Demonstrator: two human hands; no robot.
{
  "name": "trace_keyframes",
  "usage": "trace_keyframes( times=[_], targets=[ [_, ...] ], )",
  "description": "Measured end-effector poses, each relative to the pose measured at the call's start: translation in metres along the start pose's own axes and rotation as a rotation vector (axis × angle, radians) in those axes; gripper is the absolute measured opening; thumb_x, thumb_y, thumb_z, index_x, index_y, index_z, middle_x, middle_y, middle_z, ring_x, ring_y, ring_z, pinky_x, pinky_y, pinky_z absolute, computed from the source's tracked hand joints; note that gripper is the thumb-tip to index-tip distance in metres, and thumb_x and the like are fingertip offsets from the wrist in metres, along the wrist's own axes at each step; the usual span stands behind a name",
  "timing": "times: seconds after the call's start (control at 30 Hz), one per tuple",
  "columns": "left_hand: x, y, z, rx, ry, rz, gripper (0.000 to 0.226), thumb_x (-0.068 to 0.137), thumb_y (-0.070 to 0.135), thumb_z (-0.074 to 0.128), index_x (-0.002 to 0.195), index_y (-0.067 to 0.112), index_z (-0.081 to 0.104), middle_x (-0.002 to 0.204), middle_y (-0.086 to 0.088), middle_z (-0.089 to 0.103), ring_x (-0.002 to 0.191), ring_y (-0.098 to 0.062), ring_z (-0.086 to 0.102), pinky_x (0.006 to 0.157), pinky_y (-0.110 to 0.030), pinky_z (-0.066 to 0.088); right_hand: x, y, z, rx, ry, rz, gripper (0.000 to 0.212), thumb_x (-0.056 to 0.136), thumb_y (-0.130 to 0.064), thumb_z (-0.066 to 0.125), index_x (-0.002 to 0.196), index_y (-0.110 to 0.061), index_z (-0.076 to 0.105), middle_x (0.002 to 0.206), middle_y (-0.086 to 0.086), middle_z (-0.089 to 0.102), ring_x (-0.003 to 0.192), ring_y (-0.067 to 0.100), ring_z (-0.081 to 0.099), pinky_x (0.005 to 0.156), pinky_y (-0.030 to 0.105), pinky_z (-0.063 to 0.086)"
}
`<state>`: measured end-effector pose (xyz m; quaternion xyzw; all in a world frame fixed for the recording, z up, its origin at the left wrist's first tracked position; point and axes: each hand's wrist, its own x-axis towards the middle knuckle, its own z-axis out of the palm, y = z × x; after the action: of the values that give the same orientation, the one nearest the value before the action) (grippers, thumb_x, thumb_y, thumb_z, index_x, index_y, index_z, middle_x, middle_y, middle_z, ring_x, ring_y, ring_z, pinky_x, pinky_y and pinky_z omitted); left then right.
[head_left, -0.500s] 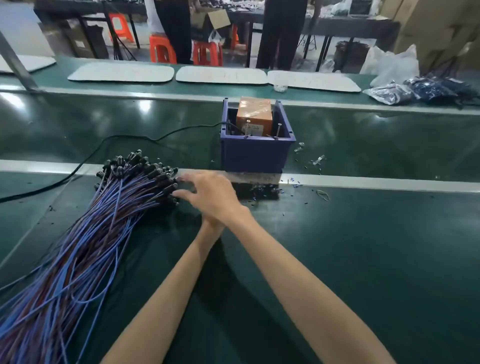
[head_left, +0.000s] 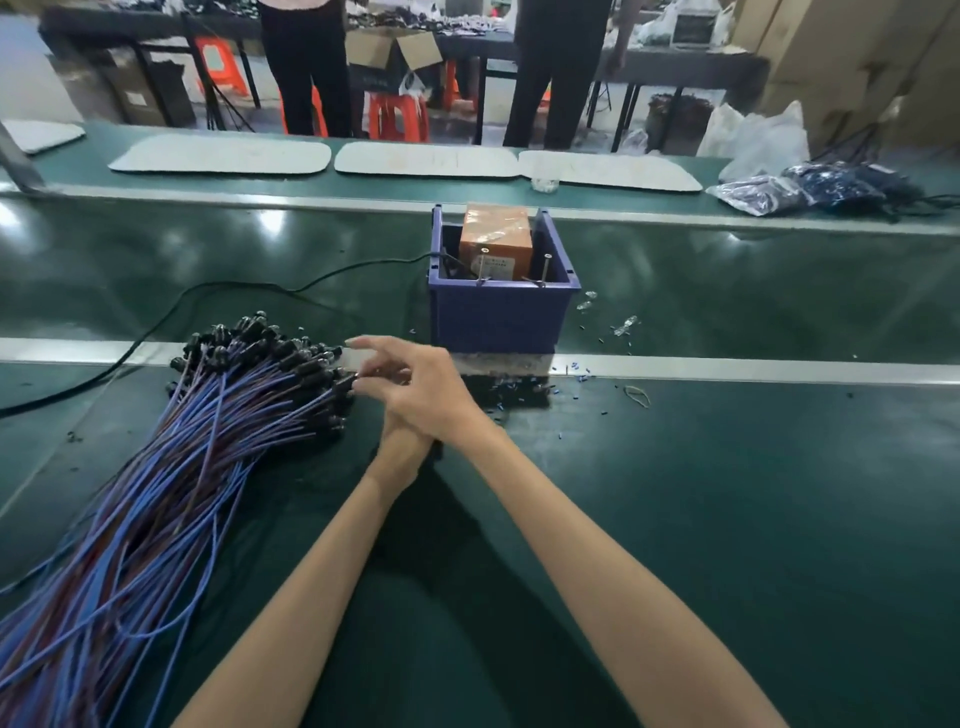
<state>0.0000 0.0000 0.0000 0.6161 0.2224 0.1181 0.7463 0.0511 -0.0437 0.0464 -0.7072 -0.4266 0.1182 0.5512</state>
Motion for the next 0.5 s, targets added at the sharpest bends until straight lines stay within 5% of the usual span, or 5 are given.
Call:
trace_keyframes(
  times=[0.1, 0.17, 0.27, 0.37, 0.5],
  targets=[
    [0.002, 0.019, 0.0, 0.09, -0.028, 0.207, 0.015, 0.091, 0.006, 0.051, 0.094, 0.02, 0.057, 0.084, 0.005, 0.063, 0.072, 0.0, 0.062, 0.067, -0.026, 0.051, -0.003, 0.003, -0.011, 0.251, 0.136, 0.093, 0.011, 0.085, -0.01, 0.069, 0.092, -0.017, 0.074, 0.079, -0.01, 0.069, 0.077, 0.006, 0.065, 0.073, 0.018, 0.05],
    [0.009, 0.026, -0.008, 0.132, -0.096, 0.236, 0.032, 0.086, 0.0, 0.057, 0.111, 0.019, 0.056, 0.096, 0.003, 0.067, 0.086, -0.01, 0.063, 0.076, -0.034, 0.05, -0.006, 0.007, -0.021, 0.435, 0.225, 0.138, 0.012, 0.093, -0.01, 0.06, 0.089, -0.019, 0.066, 0.078, -0.002, 0.066, 0.071, 0.015, 0.063, 0.07, 0.029, 0.053],
    [0.011, 0.032, -0.014, -0.13, -0.095, 0.288, 0.045, 0.082, 0.0, 0.057, 0.123, 0.018, 0.048, 0.113, 0.0, 0.062, 0.102, -0.009, 0.061, 0.087, -0.027, 0.05, -0.008, 0.012, -0.04, 0.75, 0.336, 0.179, 0.014, 0.103, -0.015, 0.04, 0.094, -0.014, 0.052, 0.089, 0.004, 0.064, 0.076, 0.014, 0.068, 0.073, 0.032, 0.058],
    [0.011, 0.046, -0.011, -0.479, -0.009, 0.25, 0.023, 0.09, 0.025, 0.048, 0.109, 0.016, 0.059, 0.107, -0.001, 0.065, 0.104, -0.012, 0.061, 0.084, -0.026, 0.048, -0.012, 0.011, -0.058, 1.091, 0.496, 0.234, 0.021, 0.106, -0.024, 0.028, 0.098, -0.009, 0.041, 0.089, 0.013, 0.07, 0.082, 0.026, 0.072, 0.07, 0.039, 0.06],
    [0.009, 0.057, -0.004, -1.001, 0.186, 0.035, 0.038, 0.099, 0.036, 0.041, 0.077, 0.011, 0.059, 0.069, -0.003, 0.066, 0.077, -0.018, 0.066, 0.074, -0.029, 0.05, -0.028, 0.015, -0.1, 1.436, 0.832, 0.332, 0.034, 0.105, -0.034, 0.031, 0.09, -0.007, 0.047, 0.05, 0.005, 0.057, 0.042, 0.015, 0.058, 0.044, 0.023, 0.052]
  ],
)
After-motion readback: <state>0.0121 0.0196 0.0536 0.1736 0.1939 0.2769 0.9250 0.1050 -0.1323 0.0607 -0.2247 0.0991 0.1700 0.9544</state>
